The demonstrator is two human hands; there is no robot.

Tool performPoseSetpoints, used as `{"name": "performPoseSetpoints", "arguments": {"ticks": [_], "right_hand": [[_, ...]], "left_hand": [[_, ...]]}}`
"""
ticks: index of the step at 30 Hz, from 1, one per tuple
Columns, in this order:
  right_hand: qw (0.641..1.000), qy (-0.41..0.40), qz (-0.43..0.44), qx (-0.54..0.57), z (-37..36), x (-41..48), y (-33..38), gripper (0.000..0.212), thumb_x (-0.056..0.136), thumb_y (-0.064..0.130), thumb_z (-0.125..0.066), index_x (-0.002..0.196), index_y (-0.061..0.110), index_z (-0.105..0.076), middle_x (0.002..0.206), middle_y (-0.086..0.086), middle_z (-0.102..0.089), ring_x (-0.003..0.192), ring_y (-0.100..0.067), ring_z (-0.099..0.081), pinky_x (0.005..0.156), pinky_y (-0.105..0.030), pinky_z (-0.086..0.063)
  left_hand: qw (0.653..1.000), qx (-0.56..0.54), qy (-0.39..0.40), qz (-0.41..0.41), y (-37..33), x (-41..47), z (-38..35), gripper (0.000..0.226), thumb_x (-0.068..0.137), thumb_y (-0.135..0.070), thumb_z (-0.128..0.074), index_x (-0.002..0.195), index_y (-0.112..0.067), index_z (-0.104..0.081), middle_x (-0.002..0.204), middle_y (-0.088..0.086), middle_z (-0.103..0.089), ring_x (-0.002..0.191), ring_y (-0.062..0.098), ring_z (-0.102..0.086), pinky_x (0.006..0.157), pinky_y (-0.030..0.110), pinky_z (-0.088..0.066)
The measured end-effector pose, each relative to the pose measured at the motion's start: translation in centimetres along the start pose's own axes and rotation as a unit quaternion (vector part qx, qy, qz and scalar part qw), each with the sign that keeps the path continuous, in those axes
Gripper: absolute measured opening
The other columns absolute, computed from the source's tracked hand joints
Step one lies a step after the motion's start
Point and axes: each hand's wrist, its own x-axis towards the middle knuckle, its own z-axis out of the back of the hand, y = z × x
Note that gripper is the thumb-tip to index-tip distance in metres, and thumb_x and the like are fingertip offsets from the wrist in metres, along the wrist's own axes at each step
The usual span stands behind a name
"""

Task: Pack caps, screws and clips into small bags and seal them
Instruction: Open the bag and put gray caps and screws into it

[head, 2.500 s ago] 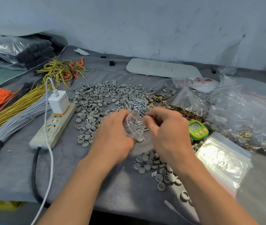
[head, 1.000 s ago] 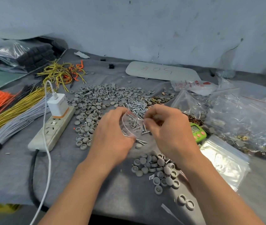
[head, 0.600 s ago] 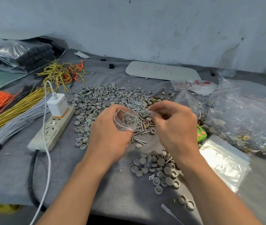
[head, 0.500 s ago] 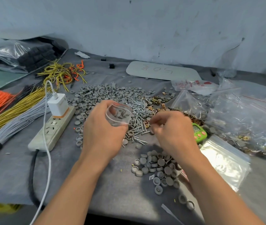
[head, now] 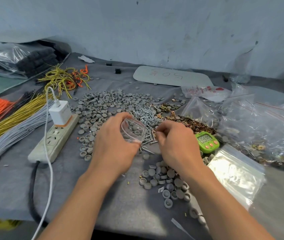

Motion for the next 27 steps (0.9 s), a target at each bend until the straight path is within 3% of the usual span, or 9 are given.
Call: {"name": "performPoseSetpoints", "arguments": {"ticks": [2, 4, 9, 14, 17, 21, 23, 27], "right_hand": [[0.994, -0.043, 0.043, 0.093, 0.5, -0.2, 0.2, 0.019, 0.093, 0.021, -0.071, 0.080, 0.034, -0.069, 0.072, 0.021, -0.067, 0.069, 0.002, -0.063, 0.063, -0.012, -0.047], [0.984, -0.048, 0.093, 0.145, 0.8, -0.5, 0.5, 0.023, 0.088, 0.016, -0.078, 0.078, 0.035, -0.073, 0.072, 0.022, -0.068, 0.074, 0.006, -0.063, 0.062, -0.005, -0.043], [0.980, -0.026, 0.149, 0.131, -0.1, -0.7, 1.2, 0.023, 0.090, 0.014, -0.077, 0.093, 0.036, -0.082, 0.091, 0.021, -0.072, 0.086, 0.005, -0.064, 0.080, -0.005, -0.042], [0.965, -0.094, 0.070, 0.233, 0.3, 0.1, 0.7, 0.022, 0.093, 0.013, -0.074, 0.094, 0.033, -0.083, 0.082, 0.024, -0.075, 0.074, 0.008, -0.067, 0.066, -0.008, -0.049], [0.980, -0.098, 0.013, 0.172, 0.8, 0.8, -0.1, 0.020, 0.091, 0.015, -0.074, 0.089, 0.033, -0.083, 0.081, 0.024, -0.074, 0.078, 0.007, -0.068, 0.075, -0.012, -0.055], [0.997, 0.072, -0.008, -0.016, -0.1, 0.5, -0.2, 0.018, 0.091, 0.015, -0.072, 0.090, 0.031, -0.080, 0.092, 0.010, -0.076, 0.086, -0.015, -0.072, 0.086, -0.038, -0.062], [0.990, 0.120, -0.008, -0.079, -0.7, 0.2, 0.0, 0.015, 0.090, 0.018, -0.071, 0.084, 0.030, -0.076, 0.091, 0.005, -0.075, 0.087, -0.020, -0.071, 0.085, -0.041, -0.062], [0.982, 0.155, -0.010, -0.104, -1.2, 0.1, 0.2, 0.018, 0.090, 0.014, -0.067, 0.080, 0.028, -0.070, 0.087, 0.001, -0.074, 0.083, -0.024, -0.069, 0.083, -0.041, -0.060]], "left_hand": [[1.000, 0.006, 0.015, -0.006, -0.1, -0.1, -0.4, 0.066, 0.071, -0.021, -0.084, 0.126, -0.042, -0.055, 0.112, -0.017, -0.056, 0.102, 0.010, -0.054, 0.083, 0.026, -0.037], [1.000, 0.010, 0.027, -0.012, -0.2, -0.1, -0.7, 0.070, 0.070, -0.022, -0.084, 0.128, -0.043, -0.053, 0.115, -0.018, -0.056, 0.104, 0.009, -0.054, 0.085, 0.027, -0.038], [0.998, 0.010, 0.054, -0.031, -0.4, -0.1, -0.9, 0.066, 0.072, -0.025, -0.086, 0.125, -0.045, -0.053, 0.119, -0.023, -0.055, 0.108, 0.007, -0.052, 0.087, 0.027, -0.038], [0.998, -0.039, 0.039, 0.008, 0.2, 0.1, -0.4, 0.056, 0.072, -0.020, -0.083, 0.112, -0.051, -0.057, 0.098, -0.025, -0.061, 0.080, -0.006, -0.057, 0.063, 0.012, -0.035], [0.995, -0.096, 0.003, 0.034, 0.7, 0.5, 0.1, 0.050, 0.072, -0.023, -0.085, 0.108, -0.048, -0.061, 0.093, -0.024, -0.065, 0.081, -0.010, -0.060, 0.062, 0.016, -0.039], [0.982, -0.154, -0.087, 0.058, 0.8, 1.0, 0.9, 0.049, 0.070, -0.019, -0.085, 0.106, -0.044, -0.064, 0.089, -0.025, -0.068, 0.080, -0.016, -0.061, 0.060, 0.009, -0.043], [0.977, -0.163, -0.122, 0.067, 0.8, 1.1, 1.3, 0.051, 0.070, -0.021, -0.085, 0.107, -0.047, -0.061, 0.091, -0.026, -0.067, 0.082, -0.015, -0.062, 0.064, 0.016, -0.045], [0.983, -0.122, -0.129, 0.039, 0.5, 0.7, 1.6, 0.057, 0.070, -0.019, -0.082, 0.111, -0.049, -0.056, 0.097, -0.024, -0.065, 0.086, -0.009, -0.061, 0.072, 0.023, -0.047]]}}
